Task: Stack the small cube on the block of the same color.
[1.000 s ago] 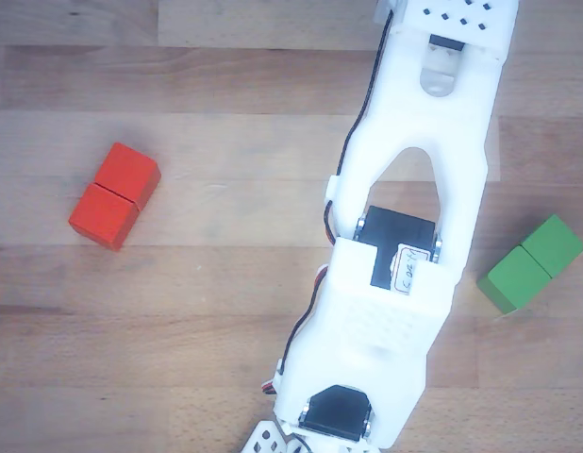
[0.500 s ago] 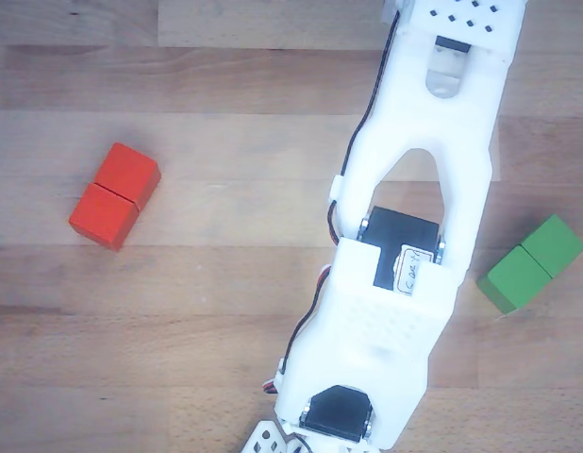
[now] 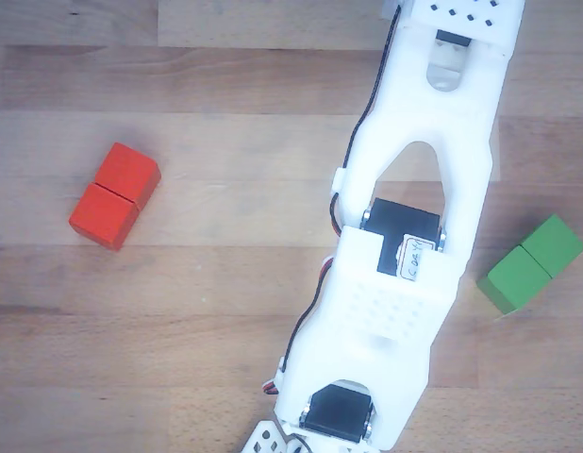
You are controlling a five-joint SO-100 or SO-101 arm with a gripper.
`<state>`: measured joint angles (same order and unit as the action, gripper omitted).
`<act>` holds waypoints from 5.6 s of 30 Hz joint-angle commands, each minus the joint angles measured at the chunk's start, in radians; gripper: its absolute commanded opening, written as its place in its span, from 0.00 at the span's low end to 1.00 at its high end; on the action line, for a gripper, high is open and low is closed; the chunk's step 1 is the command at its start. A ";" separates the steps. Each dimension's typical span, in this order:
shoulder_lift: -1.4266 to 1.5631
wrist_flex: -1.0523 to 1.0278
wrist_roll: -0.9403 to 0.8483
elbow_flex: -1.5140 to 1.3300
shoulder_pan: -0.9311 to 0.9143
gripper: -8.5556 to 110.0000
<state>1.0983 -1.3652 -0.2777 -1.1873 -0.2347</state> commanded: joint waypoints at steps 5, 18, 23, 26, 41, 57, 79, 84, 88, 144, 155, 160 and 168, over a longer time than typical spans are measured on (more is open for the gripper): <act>0.005 0.026 0.000 0.043 -0.005 0.16; -0.017 0.025 0.000 0.040 -0.008 0.33; -0.018 0.025 0.000 0.040 -0.006 0.35; -0.017 0.025 0.000 0.040 -0.006 0.35; 0.029 0.009 -0.049 0.052 -0.120 0.35; 0.066 0.011 -0.149 0.052 -0.298 0.35; 0.538 0.026 -0.081 -0.342 -0.295 0.35; 0.681 0.026 -0.055 -0.460 -0.236 0.35; 0.788 0.025 -0.054 -0.551 -0.161 0.33; 2.341 0.081 0.187 -1.861 0.272 0.10; 2.352 0.063 0.187 -1.864 0.272 0.10; 2.352 0.064 0.187 -1.864 0.272 0.10; 2.352 0.064 0.187 -1.862 0.276 0.10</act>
<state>3.4192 -1.3008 -0.0966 -3.0618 0.0383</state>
